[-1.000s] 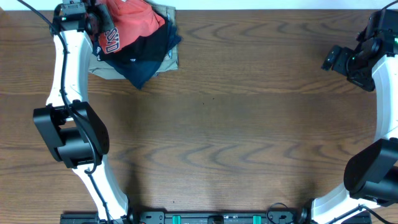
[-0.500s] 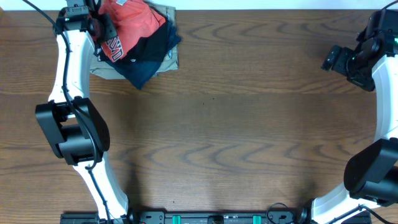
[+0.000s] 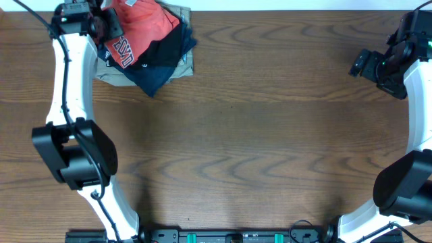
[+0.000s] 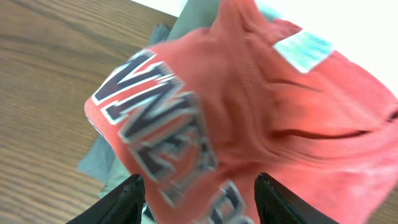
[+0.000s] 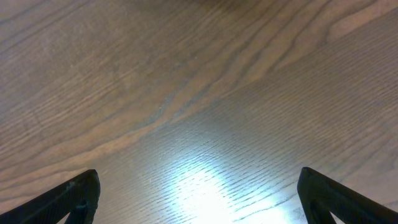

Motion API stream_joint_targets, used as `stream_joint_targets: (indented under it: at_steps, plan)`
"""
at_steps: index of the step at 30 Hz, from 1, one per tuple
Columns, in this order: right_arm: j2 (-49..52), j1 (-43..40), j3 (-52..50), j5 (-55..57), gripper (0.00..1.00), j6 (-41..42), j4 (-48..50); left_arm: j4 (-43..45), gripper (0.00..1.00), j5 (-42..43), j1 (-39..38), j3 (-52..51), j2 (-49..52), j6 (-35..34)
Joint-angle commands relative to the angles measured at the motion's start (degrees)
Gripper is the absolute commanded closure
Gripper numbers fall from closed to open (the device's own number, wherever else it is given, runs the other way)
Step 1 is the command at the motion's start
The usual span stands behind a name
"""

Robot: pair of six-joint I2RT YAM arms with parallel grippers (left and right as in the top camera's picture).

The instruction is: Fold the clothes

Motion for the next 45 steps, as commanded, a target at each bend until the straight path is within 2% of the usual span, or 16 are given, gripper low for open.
stream_joint_targets:
  at_steps: [1,2,5,11,15,22,45]
  plan:
    - [0.1,-0.1,0.2,0.5,0.01,-0.3,-0.1,-2.1,0.43,-0.6,-0.5,0.9,-2.0,-1.4]
    - [0.1,-0.1,0.2,0.5,0.01,-0.3,-0.1,-2.7,0.43,-0.4,-0.6,0.9,-2.0,-1.7]
    - [0.1,-0.1,0.2,0.5,0.01,-0.3,-0.1,-5.5,0.57,2.2,-1.7,0.9,-1.9,-1.9]
    - [0.1,-0.1,0.2,0.5,0.01,-0.3,-0.1,-8.2,0.61,4.3,-5.0,0.9,-1.5,-1.8]
    - [0.1,-0.1,0.2,0.5,0.01,-0.3,-0.1,-9.1,0.71,4.3,-7.0,0.8,-0.1,-1.9]
    - [0.1,-0.1,0.2,0.5,0.01,-0.3,-0.1,-11.5,0.78,4.3,-8.5,0.8,4.7,-2.3]
    - [0.1,-0.1,0.2,0.5,0.01,-0.3,-0.1,-7.1,0.8,5.5,-8.6,0.7,7.1,-1.9]
